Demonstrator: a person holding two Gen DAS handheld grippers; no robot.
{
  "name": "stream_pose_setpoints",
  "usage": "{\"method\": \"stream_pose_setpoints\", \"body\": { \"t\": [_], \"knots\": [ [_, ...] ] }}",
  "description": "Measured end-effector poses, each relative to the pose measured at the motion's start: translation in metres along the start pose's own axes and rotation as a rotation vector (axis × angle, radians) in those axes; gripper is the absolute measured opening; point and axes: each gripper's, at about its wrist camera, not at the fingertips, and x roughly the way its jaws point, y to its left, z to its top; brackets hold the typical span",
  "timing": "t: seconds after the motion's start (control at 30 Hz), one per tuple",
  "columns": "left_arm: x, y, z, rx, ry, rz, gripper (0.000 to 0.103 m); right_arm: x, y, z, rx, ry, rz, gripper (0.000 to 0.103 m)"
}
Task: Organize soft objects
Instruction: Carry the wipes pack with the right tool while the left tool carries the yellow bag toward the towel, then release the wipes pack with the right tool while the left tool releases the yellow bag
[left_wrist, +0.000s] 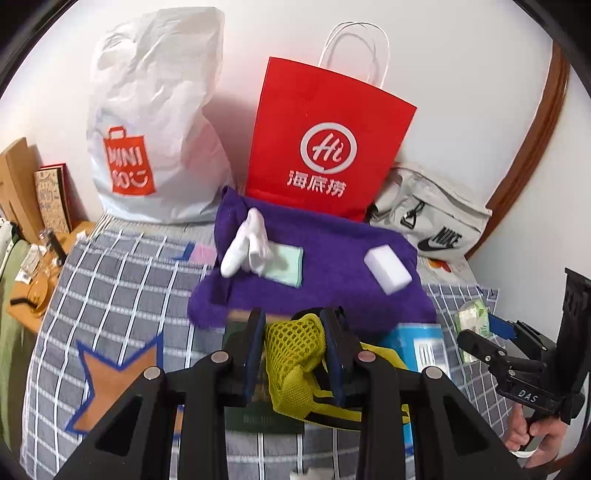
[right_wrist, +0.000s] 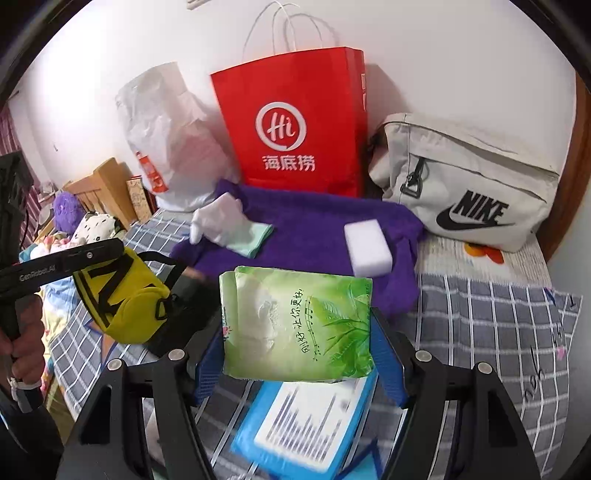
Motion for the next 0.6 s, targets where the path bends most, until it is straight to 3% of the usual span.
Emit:
{"method": "stream_pose_setpoints", "body": {
  "t": [0.33, 0.6],
  "knots": [
    [0.055, 0.005, 0.041, 0.002, 0.027, 0.023, 0.029, 0.054, -0.031, 0.046, 0.007, 0.018, -0.03, 0.07],
    [0.099, 0.012, 0.061, 0.002, 0.064, 0.041, 0.029, 0.102, -0.048, 0.054, 0.006, 0.094, -0.031, 0.07]
  ]
}}
